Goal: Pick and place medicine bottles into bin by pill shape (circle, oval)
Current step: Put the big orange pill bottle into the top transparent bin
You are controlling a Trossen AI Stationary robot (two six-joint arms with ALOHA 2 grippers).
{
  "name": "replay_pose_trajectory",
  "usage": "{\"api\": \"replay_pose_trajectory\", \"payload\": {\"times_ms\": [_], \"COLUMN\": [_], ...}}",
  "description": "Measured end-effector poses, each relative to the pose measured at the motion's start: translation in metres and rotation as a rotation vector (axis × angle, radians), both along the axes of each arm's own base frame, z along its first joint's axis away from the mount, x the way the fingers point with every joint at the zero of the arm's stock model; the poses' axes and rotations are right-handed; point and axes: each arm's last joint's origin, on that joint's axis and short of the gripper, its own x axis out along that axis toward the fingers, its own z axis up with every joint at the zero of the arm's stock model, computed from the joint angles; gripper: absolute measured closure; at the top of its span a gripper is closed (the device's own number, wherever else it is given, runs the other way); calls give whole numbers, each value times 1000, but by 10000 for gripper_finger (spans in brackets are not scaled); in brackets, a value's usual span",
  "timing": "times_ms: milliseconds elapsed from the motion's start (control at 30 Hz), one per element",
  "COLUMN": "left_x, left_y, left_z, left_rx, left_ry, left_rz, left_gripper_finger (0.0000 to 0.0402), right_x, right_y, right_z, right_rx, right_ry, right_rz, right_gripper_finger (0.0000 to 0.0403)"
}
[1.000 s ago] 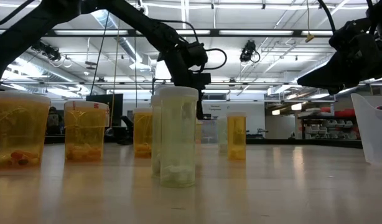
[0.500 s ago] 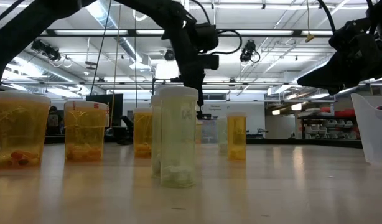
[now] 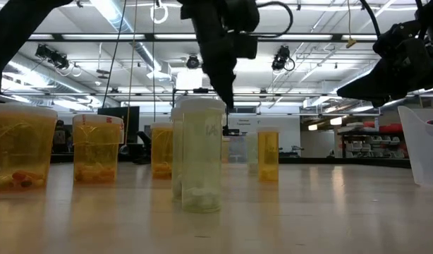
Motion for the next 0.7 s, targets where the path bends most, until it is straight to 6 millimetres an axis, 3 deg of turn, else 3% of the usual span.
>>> {"api": "replay_pose_trajectory", "payload": {"times_ms": [100, 167, 467, 700], "left_x": [-5, -12, -54, -82], "left_y": [-21, -32, -56, -81], "left_z": [-23, -28, -5, -1], "left_rx": [16, 15, -27, -85], "left_ry": [48, 48, -73, -74], "left_rz": [-15, -11, 93, 166], "left_gripper_finger": [116, 116, 116, 116], "right_x": [0, 0, 0, 0], "right_y": [0, 0, 0, 0], "right_z": [0, 0, 0, 0], "right_rx": [0, 0, 0, 0], "right_ry": [0, 0, 0, 0], "right_rz": [0, 0, 0, 0], "right_gripper_finger": [366, 366, 366, 366]}}
